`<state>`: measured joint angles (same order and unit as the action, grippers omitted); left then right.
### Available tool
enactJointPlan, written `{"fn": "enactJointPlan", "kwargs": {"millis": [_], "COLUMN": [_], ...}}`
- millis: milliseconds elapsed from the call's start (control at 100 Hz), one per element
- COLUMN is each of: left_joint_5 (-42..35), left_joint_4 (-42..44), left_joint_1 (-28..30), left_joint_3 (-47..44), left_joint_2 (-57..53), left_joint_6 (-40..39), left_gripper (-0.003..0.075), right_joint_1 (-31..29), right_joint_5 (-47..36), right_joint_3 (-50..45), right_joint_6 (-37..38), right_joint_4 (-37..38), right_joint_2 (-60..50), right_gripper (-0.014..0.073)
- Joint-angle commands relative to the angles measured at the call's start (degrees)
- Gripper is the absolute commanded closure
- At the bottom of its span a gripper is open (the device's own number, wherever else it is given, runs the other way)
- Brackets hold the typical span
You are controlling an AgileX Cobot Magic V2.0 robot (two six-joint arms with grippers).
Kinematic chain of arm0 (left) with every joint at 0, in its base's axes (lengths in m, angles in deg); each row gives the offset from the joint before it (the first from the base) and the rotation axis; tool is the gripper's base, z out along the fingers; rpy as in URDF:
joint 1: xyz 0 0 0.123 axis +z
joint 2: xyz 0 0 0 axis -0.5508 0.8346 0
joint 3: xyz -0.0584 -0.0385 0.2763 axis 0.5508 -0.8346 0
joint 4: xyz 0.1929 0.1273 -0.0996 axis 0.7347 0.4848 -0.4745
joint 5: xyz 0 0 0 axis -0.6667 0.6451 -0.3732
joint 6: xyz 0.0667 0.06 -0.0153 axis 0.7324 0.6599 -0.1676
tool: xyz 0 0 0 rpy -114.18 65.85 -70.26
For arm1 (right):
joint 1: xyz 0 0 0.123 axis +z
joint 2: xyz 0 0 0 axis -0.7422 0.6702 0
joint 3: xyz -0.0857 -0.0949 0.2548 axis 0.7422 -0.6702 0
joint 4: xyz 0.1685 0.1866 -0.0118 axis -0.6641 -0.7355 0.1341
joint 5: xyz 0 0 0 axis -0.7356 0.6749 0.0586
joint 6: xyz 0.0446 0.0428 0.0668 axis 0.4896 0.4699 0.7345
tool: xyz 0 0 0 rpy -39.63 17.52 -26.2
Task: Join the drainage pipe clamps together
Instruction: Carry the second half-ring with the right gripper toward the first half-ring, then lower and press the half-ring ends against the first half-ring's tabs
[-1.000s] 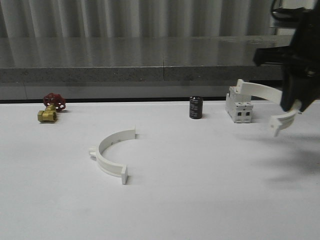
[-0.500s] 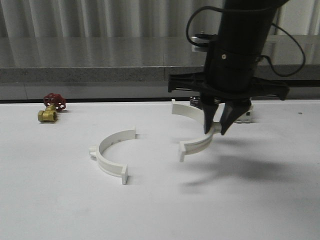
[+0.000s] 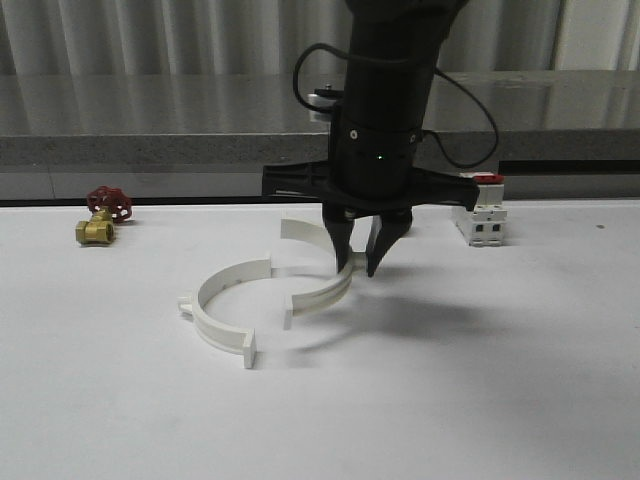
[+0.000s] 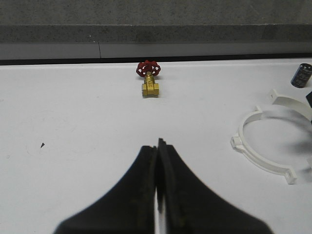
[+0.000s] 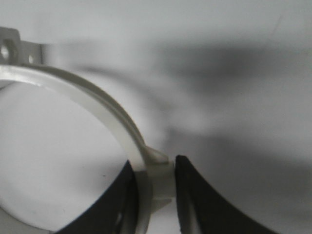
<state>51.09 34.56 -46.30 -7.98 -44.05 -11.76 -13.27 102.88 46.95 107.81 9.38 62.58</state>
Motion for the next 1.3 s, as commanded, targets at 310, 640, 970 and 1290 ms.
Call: {"fn": "enactJointPlan", "kwargs": {"millis": [310,640,970,1290], "left_joint_5": [-4.13,-4.13,-4.13,-4.13], "left_joint_4": [0.05,0.05,0.05,0.05], "left_joint_1": [-0.27,-0.27,-0.27,-0.27], "left_joint_3": [1.57,1.57,1.57,1.57], "left_joint_2": [0.26,0.26,0.26,0.26], "left_joint_6": [-0.08,-0.08,-0.08,-0.08], "left_gripper": [0.0741,0.0741,0.0741,0.0741], "right_joint_1": [1.02,1.57,1.64,1.65], "right_joint_5": [-2.31,-3.20,-3.25,-2.82], "right_joint_3": [2.21,2.21,2.21,2.21], "right_joint_6": [3.20,4.58,5.29,5.29], "right_joint_4": [0.69,0.69,0.37,-3.11], "right_joint_2": [-0.56,-0.44,-0.44,1.42], "right_gripper": [0.0578,0.0578,0.0575,0.0457]}}
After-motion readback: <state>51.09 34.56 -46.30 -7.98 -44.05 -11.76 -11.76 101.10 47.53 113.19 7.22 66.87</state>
